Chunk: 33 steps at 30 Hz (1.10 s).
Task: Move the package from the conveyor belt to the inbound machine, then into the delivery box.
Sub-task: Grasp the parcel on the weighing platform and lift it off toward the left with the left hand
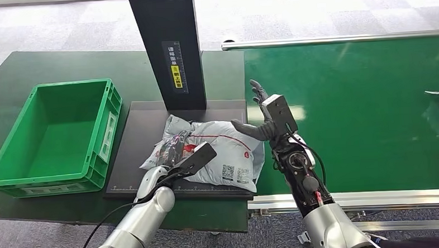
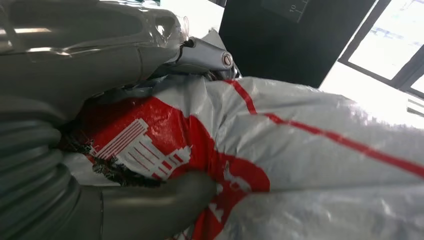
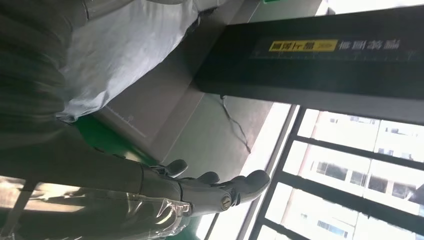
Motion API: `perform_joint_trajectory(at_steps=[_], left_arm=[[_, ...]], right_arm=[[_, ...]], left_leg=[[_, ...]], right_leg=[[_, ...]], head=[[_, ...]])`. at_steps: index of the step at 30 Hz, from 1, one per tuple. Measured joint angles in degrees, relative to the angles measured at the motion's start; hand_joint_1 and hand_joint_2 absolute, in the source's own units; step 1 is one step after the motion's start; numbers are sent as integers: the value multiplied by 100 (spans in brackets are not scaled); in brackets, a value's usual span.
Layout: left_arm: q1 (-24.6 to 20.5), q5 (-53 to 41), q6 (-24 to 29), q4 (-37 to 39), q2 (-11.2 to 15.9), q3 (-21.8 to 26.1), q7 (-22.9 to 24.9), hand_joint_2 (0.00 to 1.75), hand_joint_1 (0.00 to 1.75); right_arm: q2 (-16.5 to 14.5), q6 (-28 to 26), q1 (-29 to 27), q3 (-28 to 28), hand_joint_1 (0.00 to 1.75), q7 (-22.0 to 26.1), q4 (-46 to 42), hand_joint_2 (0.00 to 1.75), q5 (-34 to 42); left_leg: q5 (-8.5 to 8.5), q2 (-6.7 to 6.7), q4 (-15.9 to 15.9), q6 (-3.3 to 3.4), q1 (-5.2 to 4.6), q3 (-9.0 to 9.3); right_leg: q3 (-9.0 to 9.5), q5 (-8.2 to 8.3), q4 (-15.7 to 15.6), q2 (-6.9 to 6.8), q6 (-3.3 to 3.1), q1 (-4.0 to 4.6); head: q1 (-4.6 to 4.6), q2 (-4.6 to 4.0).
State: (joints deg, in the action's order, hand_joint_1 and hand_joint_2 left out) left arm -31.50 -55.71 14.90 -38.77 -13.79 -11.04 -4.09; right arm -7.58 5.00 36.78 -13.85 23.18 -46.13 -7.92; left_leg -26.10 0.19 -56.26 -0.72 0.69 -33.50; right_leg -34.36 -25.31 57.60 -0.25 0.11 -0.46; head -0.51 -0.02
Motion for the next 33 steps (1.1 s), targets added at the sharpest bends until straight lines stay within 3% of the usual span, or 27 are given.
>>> perform_joint_trajectory(at_steps=[7, 13, 21, 25, 33], left_arm=[[22, 334, 156, 42, 1, 153, -385, 175, 175], [233, 1011, 601, -228, 2, 426, -1093, 175, 175], [741, 2396, 1464, -1327, 19, 693, -2379, 175, 175], [1003, 2374, 2202, -2129, 34, 756, -2972, 175, 175], [1244, 2144, 2469, -2968, 34, 846, -3048, 175, 175]], right_arm=[[68, -168, -75, 282, 0, -113, 85, 175, -317], [68, -70, -154, 341, 0, -123, 82, 175, -429], [67, -96, -256, 373, 0, -116, 28, 175, -529], [70, -103, -327, 412, 0, -91, -24, 175, -528], [72, -107, -376, 437, 0, -83, -84, 175, -528]], left_leg=[[0, 2, 0, 0, 1, 13], [0, 6, 0, 0, 1, 12], [-1, 6, 0, 0, 0, 1], [-1, 5, 0, 0, 0, -2], [0, 5, 0, 0, 0, -2]], right_leg=[[12, 0, 0, 0, 0, 0], [9, 0, 0, 2, 0, 1], [-3, -1, 0, 2, 0, 1], [-7, -1, 0, 2, 0, 1], [-6, -1, 0, 1, 0, 1]], head=[[1, 0], [1, 1], [0, -1], [0, -1], [1, 0]])
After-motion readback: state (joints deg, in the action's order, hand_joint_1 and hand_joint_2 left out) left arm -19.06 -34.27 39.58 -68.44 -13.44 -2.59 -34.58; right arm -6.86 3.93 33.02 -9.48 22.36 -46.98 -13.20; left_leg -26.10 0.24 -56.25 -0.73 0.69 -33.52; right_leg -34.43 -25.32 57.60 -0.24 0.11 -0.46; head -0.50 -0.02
